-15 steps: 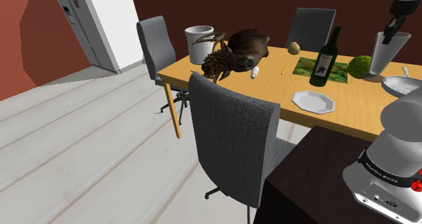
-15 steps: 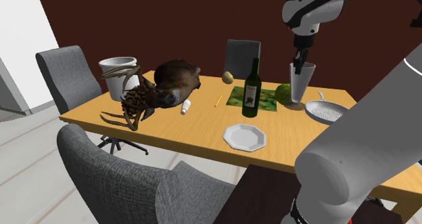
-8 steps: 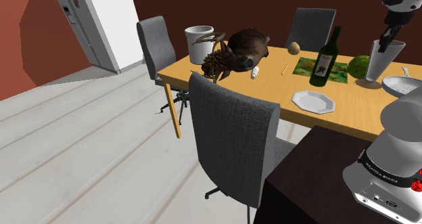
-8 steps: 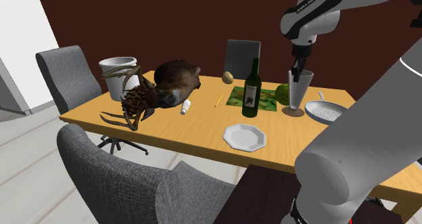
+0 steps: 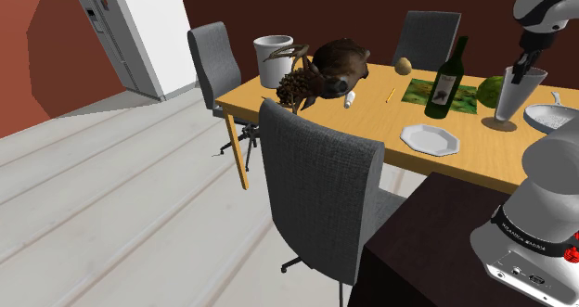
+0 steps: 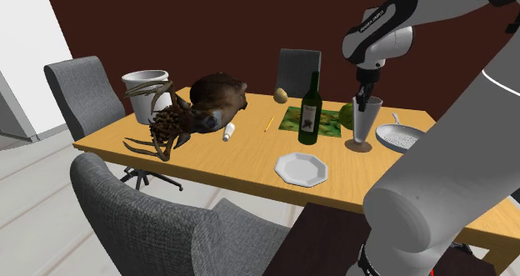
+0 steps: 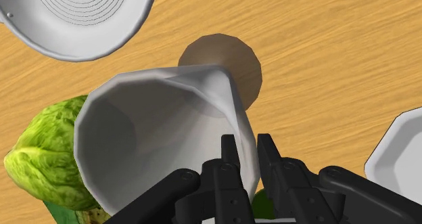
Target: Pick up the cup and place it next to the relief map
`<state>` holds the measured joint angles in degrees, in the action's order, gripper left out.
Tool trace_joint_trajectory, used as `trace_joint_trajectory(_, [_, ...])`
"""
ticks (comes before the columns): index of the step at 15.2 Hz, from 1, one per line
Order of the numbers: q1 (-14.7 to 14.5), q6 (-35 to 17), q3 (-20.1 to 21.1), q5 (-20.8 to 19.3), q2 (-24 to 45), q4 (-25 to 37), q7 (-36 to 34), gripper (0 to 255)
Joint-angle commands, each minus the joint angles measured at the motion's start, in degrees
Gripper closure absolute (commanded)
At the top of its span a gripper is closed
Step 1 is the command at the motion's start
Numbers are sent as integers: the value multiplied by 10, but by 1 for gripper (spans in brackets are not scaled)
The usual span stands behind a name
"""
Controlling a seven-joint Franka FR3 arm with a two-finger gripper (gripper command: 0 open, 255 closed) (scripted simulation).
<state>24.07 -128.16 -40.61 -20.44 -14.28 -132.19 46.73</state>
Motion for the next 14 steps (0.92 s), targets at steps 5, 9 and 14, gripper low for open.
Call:
trace_joint_trajectory(5, [0,-11,-4,2,6,-4,2,255])
trace_joint_trajectory(9, [0,-11,-4,2,6,-4,2,0])
trace_joint_trajectory(14, [1,11,4,-3,-8,4,-2,0])
